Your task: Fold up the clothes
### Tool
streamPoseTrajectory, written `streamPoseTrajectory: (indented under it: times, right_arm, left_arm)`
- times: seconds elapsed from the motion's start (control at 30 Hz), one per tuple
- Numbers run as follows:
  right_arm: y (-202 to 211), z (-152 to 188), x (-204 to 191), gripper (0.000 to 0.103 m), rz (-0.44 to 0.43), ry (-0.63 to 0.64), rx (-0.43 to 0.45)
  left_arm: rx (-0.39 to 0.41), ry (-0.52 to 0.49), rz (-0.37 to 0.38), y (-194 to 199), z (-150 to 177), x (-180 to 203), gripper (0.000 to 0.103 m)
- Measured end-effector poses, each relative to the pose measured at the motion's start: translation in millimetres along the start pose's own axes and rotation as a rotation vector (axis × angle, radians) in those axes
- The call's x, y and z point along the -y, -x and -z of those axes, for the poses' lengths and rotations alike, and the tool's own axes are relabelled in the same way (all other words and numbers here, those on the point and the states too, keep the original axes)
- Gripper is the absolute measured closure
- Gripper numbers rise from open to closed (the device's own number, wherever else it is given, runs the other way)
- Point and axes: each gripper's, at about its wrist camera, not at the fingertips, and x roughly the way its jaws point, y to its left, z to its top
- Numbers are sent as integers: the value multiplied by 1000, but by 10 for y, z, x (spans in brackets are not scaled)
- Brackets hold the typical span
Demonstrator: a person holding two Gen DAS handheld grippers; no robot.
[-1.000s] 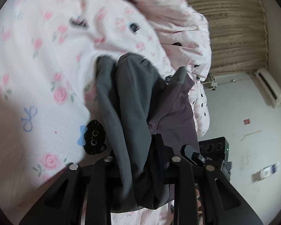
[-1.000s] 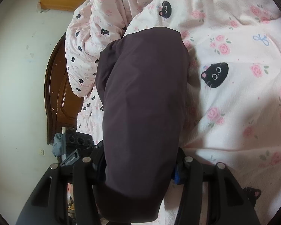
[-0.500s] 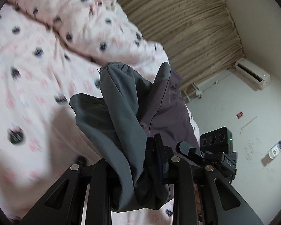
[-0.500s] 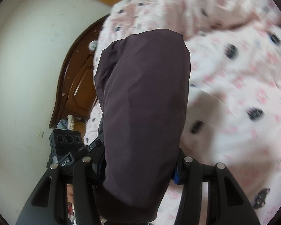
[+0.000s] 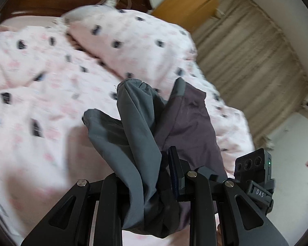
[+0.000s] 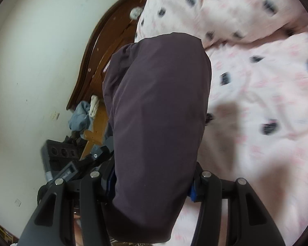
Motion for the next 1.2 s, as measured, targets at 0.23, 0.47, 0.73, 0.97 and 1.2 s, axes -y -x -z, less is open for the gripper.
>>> streamPoseTrajectory:
  times: [0.23,0.47,0.73,0.97,1.2]
  right_arm:
    - [-788,181,353,50,111,-23,-133]
    - [-823,384,471,44,156,-19,-165]
    - [-566,343,332,31,263,56,-176]
    - [1,136,70,31,337,157,-13]
    - [-312,-43,-117,56,325,195,-32]
  left_arm:
    - [-191,155,-154,-414,163,-709,82]
    - [-204,287,-138,-283,341,-908,70]
    - [-144,290,-174,-15,305,-819,70]
    - [49,162,-193,385,201,-447,70]
    - [37,46,-20,329,240,-6,69]
